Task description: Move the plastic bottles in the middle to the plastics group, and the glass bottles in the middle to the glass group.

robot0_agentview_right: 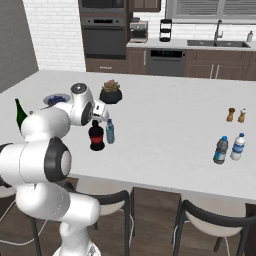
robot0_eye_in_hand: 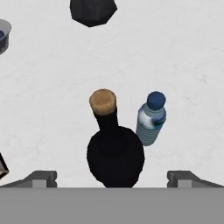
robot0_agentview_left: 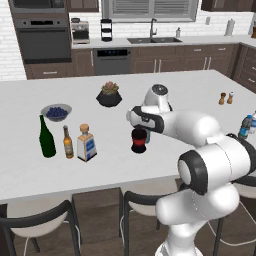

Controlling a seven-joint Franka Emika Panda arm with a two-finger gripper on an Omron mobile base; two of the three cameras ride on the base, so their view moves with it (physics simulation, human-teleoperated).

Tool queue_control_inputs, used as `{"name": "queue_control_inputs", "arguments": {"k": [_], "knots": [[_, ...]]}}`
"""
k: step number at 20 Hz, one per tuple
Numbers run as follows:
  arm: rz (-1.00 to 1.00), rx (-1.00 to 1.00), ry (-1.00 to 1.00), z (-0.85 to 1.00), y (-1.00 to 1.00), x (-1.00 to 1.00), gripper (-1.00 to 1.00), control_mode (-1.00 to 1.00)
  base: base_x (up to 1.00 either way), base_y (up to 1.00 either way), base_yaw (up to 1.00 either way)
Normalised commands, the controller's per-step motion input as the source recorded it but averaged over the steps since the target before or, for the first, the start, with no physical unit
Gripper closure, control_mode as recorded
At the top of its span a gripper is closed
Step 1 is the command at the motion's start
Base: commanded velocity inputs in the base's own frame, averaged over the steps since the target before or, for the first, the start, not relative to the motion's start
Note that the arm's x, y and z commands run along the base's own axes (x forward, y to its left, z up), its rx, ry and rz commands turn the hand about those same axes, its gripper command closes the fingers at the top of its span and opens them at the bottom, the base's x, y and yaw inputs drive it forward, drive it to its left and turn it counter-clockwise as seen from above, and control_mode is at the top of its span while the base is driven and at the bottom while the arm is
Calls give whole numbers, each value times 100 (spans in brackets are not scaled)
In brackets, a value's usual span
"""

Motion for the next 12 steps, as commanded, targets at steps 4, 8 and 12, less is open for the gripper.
{"name": "queue_control_inputs", "arguments": {"k": [4, 8, 12], "knots": [[0, 0, 1, -9, 0, 14, -100, -100, 0, 0, 0], [0, 0, 0, -21, 0, 15, -100, -100, 0, 0, 0], [0, 0, 0, -16, 0, 8, -100, -100, 0, 0, 0]]}}
